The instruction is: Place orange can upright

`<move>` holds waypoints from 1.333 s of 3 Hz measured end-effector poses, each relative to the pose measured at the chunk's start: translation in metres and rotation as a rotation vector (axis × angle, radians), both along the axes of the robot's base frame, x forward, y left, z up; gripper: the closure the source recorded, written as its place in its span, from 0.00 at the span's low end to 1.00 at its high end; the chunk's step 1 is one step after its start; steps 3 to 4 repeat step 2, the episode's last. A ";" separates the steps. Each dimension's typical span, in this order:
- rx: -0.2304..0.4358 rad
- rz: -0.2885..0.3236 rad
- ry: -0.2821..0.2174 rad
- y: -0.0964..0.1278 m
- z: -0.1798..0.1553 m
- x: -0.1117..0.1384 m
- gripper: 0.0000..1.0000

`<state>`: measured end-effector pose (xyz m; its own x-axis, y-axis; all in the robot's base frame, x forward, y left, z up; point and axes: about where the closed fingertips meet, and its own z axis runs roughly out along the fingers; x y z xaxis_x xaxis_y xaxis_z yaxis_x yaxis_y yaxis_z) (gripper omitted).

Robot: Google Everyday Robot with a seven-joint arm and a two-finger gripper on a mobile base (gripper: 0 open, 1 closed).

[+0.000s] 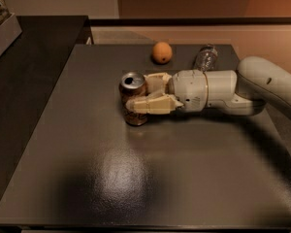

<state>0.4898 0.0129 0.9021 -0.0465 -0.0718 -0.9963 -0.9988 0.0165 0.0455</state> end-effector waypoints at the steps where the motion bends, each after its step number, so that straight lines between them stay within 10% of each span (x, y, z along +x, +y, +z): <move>1: 0.000 0.004 -0.001 0.002 0.001 -0.001 0.00; 4: 0.000 0.004 -0.001 0.002 0.001 -0.001 0.00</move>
Offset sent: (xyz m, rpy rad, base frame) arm -0.0007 0.0018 0.0006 0.0000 -0.0010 0.0037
